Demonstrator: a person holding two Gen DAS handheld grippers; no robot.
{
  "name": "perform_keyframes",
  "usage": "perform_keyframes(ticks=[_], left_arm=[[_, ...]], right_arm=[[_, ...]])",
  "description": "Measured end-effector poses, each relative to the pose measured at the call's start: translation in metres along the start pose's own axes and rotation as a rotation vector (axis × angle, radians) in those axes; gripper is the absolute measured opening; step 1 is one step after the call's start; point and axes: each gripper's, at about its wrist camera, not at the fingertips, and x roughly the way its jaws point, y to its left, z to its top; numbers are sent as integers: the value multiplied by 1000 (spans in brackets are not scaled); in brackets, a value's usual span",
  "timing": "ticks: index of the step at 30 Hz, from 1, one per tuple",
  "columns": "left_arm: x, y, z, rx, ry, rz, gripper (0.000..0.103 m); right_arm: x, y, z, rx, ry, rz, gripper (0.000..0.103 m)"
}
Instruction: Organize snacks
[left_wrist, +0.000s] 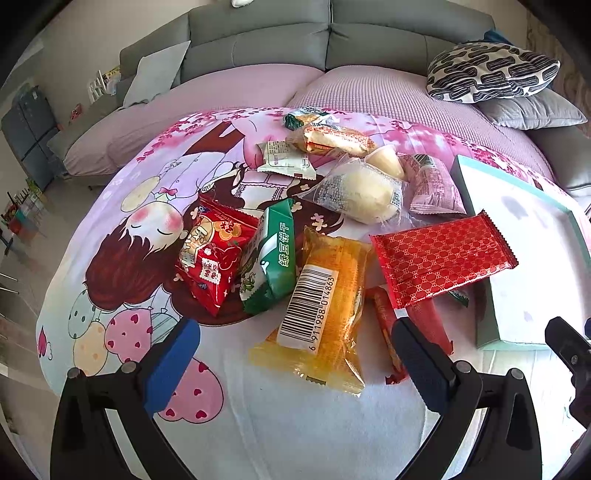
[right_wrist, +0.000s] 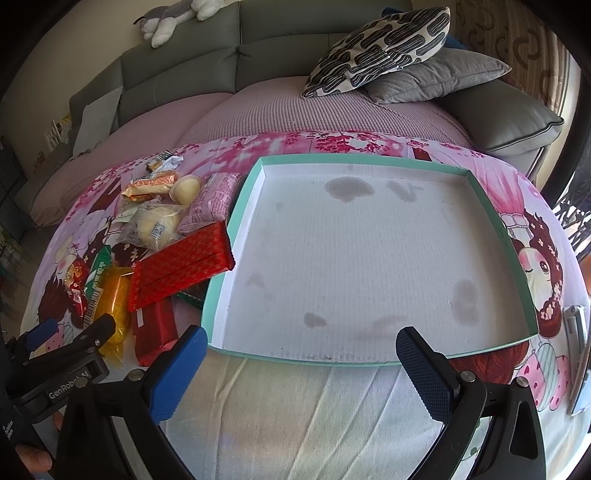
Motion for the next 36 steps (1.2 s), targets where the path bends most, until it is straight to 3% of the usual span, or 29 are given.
perform_keyframes(ticks=[16,23,32,36], left_arm=[[-3,20,5,-79,-13,1,103],[2,39,9,-154,-4,-31,103],[17,20,11,-80,54,-88,102],[23,17,13,-68,73,-96,88]], right_arm=[[5,17,1,-38,-6,-8,103],[10,44,5,-85,-27,93,103],[28,47,24,-7,-51,224,103],[37,44,30,22,-56,239,103]])
